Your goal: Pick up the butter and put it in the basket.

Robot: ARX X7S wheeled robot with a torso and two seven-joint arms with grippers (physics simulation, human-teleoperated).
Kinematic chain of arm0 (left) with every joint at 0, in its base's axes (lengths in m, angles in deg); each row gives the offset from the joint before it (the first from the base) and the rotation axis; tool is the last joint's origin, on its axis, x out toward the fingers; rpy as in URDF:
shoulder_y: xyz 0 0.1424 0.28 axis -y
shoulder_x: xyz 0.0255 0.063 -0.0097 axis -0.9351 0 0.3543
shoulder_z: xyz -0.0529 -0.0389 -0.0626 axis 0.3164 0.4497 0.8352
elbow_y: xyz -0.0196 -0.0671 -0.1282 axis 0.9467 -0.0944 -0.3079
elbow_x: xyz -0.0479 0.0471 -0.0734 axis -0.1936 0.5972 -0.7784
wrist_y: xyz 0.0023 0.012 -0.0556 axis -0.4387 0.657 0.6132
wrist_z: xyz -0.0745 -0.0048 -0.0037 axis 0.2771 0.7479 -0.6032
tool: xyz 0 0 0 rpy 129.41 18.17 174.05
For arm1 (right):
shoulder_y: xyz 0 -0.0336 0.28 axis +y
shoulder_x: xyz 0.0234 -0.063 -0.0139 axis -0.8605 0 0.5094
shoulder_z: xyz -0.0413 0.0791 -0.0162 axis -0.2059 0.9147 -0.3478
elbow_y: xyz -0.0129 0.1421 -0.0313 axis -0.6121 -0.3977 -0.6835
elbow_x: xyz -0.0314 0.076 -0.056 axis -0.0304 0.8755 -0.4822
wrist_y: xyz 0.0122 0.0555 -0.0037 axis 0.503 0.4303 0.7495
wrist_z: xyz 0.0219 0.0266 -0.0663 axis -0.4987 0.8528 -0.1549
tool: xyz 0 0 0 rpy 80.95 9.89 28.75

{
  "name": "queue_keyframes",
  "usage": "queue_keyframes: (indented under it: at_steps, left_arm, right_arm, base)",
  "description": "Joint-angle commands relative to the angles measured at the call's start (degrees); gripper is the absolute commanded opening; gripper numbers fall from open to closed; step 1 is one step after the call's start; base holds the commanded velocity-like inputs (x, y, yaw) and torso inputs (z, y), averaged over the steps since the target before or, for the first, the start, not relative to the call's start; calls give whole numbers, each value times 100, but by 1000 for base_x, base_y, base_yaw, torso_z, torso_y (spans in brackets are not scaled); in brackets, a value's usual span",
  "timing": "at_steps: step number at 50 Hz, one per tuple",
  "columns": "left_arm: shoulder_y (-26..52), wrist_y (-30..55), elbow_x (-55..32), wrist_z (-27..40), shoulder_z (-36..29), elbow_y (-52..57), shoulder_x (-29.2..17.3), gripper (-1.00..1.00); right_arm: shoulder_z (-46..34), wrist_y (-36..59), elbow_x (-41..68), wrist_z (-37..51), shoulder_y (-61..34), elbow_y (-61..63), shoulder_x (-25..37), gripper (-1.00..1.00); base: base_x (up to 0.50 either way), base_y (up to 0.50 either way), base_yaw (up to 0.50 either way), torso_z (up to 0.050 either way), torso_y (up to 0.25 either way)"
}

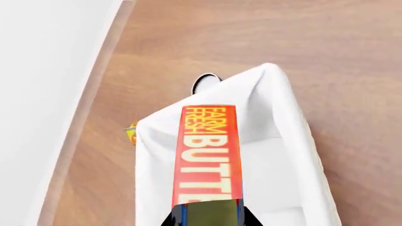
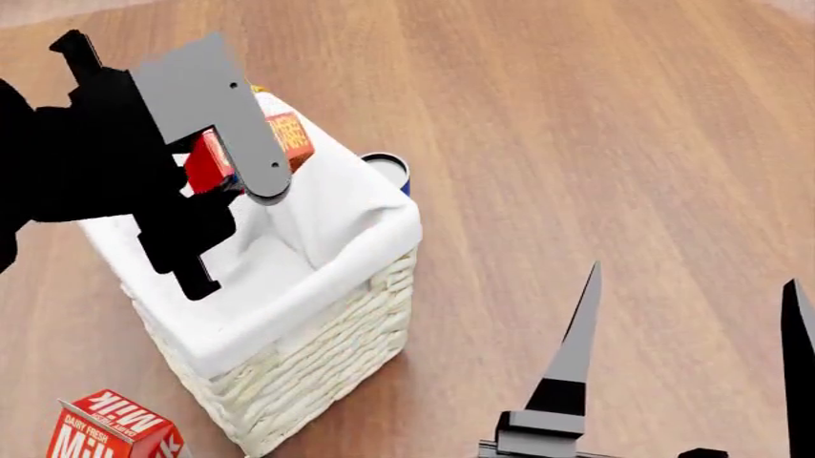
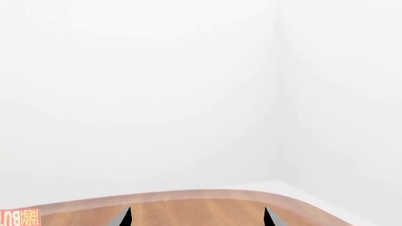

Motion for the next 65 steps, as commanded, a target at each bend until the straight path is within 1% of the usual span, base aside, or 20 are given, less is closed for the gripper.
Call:
queue_keyframes:
  at_steps: [1, 5, 7, 11, 15, 19, 24, 27, 29, 33, 35, 43, 45, 46, 53, 65]
  left_arm:
    - [620, -689, 346, -695, -507, -1370, 330, -100]
    - [729, -766, 296, -963, -566, -1963, 564, -100]
    - [621, -841, 317, -1040, -722, -2010, 565, -100]
    - [662, -927, 283, -1296, -841, -2372, 703, -100]
    - [801, -937, 355, -1748, -1317, -2623, 762, -100]
    - [904, -832, 363, -1990, -1564, -2636, 775, -100]
    - [954, -945, 485, -2119, -1799, -3032, 939, -100]
    - [981, -1184, 529, -2148, -1772, -3431, 1116, -100]
    - [995, -1310, 583, -2248, -1889, -3573, 1157, -100]
    - [1004, -1651, 659, -2302, -1895, -4244, 1422, -100]
    - [987, -2026, 781, -2331, -1975, -4823, 1642, -100]
    - [891, -2711, 928, -2581, -2126, -6052, 2135, -100]
    - [784, -2879, 948, -2512, -2115, -6354, 2262, -100]
    - [721, -2912, 1008, -2555, -2213, -6393, 2278, -100]
    - [623, -2996, 1022, -2660, -2359, -6527, 2301, -100]
    - [491, -2984, 1029, -2615, -2418, -6506, 2302, -100]
  right_arm:
    - [40, -57, 12, 34, 35, -61, 67, 100]
    - [86, -14, 64, 72, 24, -12, 110, 100]
    - [112, -26, 84, 82, 38, -4, 126, 100]
    - [126, -88, 74, 74, 71, -49, 140, 100]
    - [106, -116, 56, 67, 73, -85, 147, 100]
    - [46, -112, 33, 62, 43, -99, 146, 100]
    - [1, -122, 13, 49, 25, -132, 154, 100]
    - [-26, -111, 7, 53, 16, -137, 158, 100]
    - [-30, -101, 16, 58, 3, -134, 165, 100]
    - [-111, -18, -1, 83, -64, -85, 171, 100]
    - [-176, -47, -52, 63, -66, -127, 156, 100]
    - [-271, 91, -53, 101, -158, -72, 187, 100]
    - [-304, 109, -65, 104, -184, -73, 187, 100]
    - [-322, 118, -60, 99, -196, -85, 184, 100]
    - [-348, 131, -48, 114, -226, -86, 197, 100]
    - [-425, 120, -70, 125, -256, -95, 215, 100]
  base:
    - [0, 0, 0, 0, 0]
    - [0, 0, 0, 0, 0]
    - [0, 0, 0, 0, 0]
    - [0, 0, 0, 0, 3]
    - [0, 0, 0, 0, 0]
    - [0, 0, 0, 0, 3]
    - [0, 0, 0, 2, 2]
    - [0, 0, 0, 0, 0]
    - [0, 0, 0, 0, 0]
    - [0, 0, 0, 0, 3]
    - [0, 0, 0, 0, 0]
    - [0, 0, 0, 0, 1]
    - [0, 0, 0, 0, 0]
    - [0, 0, 0, 10, 0]
    - [0, 0, 0, 0, 1]
    - [0, 0, 0, 0, 1]
